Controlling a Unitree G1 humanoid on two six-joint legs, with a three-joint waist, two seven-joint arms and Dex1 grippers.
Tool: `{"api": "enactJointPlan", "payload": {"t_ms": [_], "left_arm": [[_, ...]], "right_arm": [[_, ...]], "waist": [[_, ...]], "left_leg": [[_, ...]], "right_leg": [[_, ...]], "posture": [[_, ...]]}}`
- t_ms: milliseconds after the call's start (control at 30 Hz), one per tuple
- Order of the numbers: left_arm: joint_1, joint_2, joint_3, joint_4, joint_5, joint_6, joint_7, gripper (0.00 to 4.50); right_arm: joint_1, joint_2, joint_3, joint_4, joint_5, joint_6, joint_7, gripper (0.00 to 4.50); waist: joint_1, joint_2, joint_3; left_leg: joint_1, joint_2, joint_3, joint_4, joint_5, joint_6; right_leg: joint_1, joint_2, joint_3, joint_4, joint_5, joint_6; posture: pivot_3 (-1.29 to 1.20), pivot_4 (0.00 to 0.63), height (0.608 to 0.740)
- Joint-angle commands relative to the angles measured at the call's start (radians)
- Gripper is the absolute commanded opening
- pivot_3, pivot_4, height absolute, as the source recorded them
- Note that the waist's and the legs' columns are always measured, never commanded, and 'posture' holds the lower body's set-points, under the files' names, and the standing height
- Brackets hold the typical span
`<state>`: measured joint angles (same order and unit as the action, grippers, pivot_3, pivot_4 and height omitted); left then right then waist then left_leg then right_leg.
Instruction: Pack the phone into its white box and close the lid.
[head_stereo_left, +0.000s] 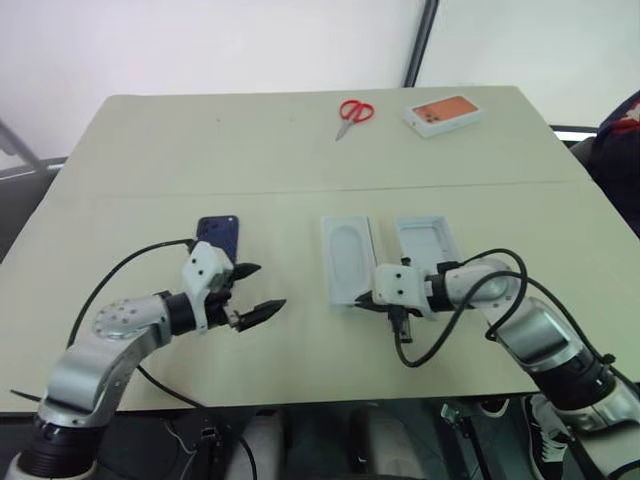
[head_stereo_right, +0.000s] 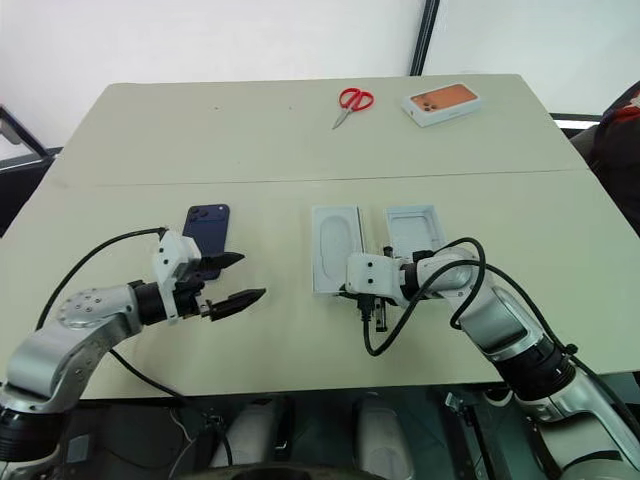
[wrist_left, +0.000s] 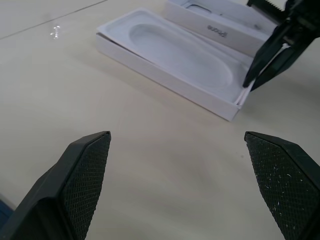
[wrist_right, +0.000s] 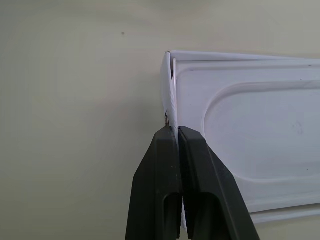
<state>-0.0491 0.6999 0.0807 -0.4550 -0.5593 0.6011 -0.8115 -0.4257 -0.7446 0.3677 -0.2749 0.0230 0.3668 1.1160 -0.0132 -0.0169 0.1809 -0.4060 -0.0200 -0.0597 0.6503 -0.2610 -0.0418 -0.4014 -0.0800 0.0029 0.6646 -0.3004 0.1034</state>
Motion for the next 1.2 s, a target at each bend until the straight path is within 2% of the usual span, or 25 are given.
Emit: {"api": "enactJointPlan", "payload": {"t_ms": [33,267,300,333,367,500,600,733,833,967,1067,1200], "left_arm": [[0.023,0.036,0.051,-0.035,-0.019,-0.015,-0.035,4.50],[0.072,0.060,0.110,-0.032,-0.009,-0.027,-0.023,4.50],[0.081,0.061,0.121,-0.035,-0.011,-0.024,-0.019,4.50],[0.089,0.062,0.130,-0.037,-0.010,-0.024,-0.014,4.50],[0.095,0.063,0.136,-0.039,-0.009,-0.024,-0.011,4.50],[0.115,0.065,0.169,-0.042,-0.012,-0.014,0.007,4.50],[0.123,0.064,0.194,-0.039,-0.015,0.000,0.027,4.50],[0.085,0.027,0.274,0.022,-0.071,0.083,0.123,4.50],[0.026,-0.017,0.344,0.086,-0.115,0.166,0.233,4.50],[-0.044,-0.067,0.406,0.121,-0.159,0.247,0.349,4.50],[-0.131,-0.056,0.380,0.192,-0.131,0.431,0.488,4.50],[-0.200,-0.079,0.386,0.270,-0.142,0.554,0.551,4.50]], "right_arm": [[-0.014,0.011,0.003,-0.028,0.019,-0.015,0.021,0.04],[-0.039,0.035,-0.006,-0.065,0.088,0.099,0.065,0.04],[-0.044,0.031,-0.009,-0.073,0.104,0.118,0.076,0.50],[-0.048,0.027,-0.011,-0.077,0.110,0.124,0.080,0.66],[-0.051,0.023,-0.012,-0.080,0.113,0.128,0.083,1.05],[-0.080,0.047,-0.041,-0.072,0.129,0.135,0.043,3.04],[-0.110,0.087,-0.066,-0.067,0.168,0.156,0.016,3.04],[-0.187,0.200,-0.062,-0.003,0.160,0.208,-0.085,3.04],[-0.248,0.295,-0.020,0.064,0.131,0.259,-0.162,2.21],[-0.314,0.416,0.047,0.157,0.056,0.300,-0.277,0.16],[-0.360,0.518,0.118,0.284,-0.035,0.254,-0.385,0.07],[-0.407,0.605,0.166,0.416,-0.102,0.201,-0.445,0.07]], "waist": [[0.000,0.000,0.000],[0.000,0.000,0.000],[0.001,0.000,0.000],[0.001,0.000,0.000],[0.001,0.000,0.000],[0.000,0.000,0.000],[0.000,0.000,0.000],[-0.002,0.000,0.000],[-0.001,0.000,0.000],[-0.002,0.000,0.000],[-0.001,-0.001,-0.001],[-0.007,-0.001,-0.001]], "left_leg": [[0.000,0.000,0.000,0.000,0.000,0.000],[0.000,0.000,0.000,0.000,0.000,0.000],[0.000,0.000,0.000,0.000,0.000,0.000],[0.000,0.000,0.000,0.000,0.000,0.000],[0.000,0.000,0.000,0.000,0.000,0.000],[0.000,0.000,0.000,0.000,0.000,0.000],[0.000,0.000,0.000,0.000,0.000,0.000],[0.000,0.000,0.000,0.000,0.000,0.000],[0.000,0.000,0.000,0.000,0.000,0.000],[-0.001,0.000,0.000,0.000,0.000,0.000],[-0.001,-0.001,0.000,0.000,0.001,-0.001],[-0.001,-0.002,0.000,0.000,0.001,-0.002]], "right_leg": [[0.000,0.000,0.000,0.000,0.000,0.000],[0.000,0.000,0.000,0.000,0.000,0.000],[0.000,0.000,0.000,0.000,0.000,0.000],[0.000,0.000,0.000,0.000,0.000,0.000],[0.000,0.000,0.000,0.000,0.000,0.000],[0.000,0.000,0.000,0.000,0.000,0.000],[0.000,0.000,0.000,0.000,0.000,0.000],[-0.001,0.000,0.000,0.000,0.000,0.000],[-0.001,0.000,0.000,0.001,0.000,0.000],[-0.003,0.000,0.000,0.002,0.000,0.000],[-0.004,0.000,0.000,0.002,0.000,0.000],[-0.005,0.000,0.000,0.004,0.000,0.000]], "posture": [[0.00,0.150,0.740],[0.00,0.150,0.740],[0.00,0.150,0.740],[0.00,0.150,0.740],[0.00,0.150,0.740],[0.00,0.150,0.740],[0.00,0.150,0.740],[0.00,0.150,0.740],[0.00,0.150,0.740],[0.00,0.150,0.740],[0.00,0.150,0.740],[0.00,0.150,0.740]]}}
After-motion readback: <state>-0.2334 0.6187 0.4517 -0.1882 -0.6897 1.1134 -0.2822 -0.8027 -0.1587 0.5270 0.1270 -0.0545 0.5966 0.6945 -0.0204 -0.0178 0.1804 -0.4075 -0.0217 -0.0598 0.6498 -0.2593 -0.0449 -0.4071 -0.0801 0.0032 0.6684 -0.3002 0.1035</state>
